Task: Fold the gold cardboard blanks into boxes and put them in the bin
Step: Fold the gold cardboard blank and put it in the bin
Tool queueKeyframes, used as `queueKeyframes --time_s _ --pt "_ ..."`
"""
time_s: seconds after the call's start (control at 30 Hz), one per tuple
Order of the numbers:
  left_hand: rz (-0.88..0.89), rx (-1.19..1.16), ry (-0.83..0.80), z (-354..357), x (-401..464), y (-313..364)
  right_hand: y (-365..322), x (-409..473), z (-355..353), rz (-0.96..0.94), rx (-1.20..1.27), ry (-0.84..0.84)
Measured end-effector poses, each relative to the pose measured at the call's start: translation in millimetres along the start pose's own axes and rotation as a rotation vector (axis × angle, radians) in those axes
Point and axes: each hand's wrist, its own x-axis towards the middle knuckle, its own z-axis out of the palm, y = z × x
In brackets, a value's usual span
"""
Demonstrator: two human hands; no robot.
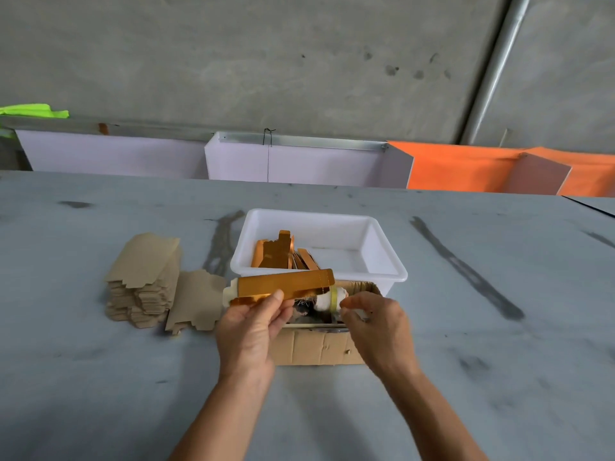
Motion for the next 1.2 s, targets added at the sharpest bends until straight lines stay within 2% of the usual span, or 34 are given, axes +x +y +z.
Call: queueKeyframes --time_s 0.1,0.2,0.4,0.87,1.2 --pt "-0.025 0.003 0.026 4 4 1 1 20 0 -0.002 -0.132 -0.198" --pt "-0.048 -0.002 0.043 6 5 -1 3 32 -2 0.050 -0.141 -0.331" --pt "-0.058 -0.013 0.030 7 3 -1 -2 38 -2 0.097 -0.134 -0.463" --pt "-0.040 0.010 0.008 9 -4 -2 -2 41 3 0.051 -0.276 -0.465" --pt "-0.045 0.011 0.019 9 -4 -4 -1 42 8 0.171 -0.031 -0.366"
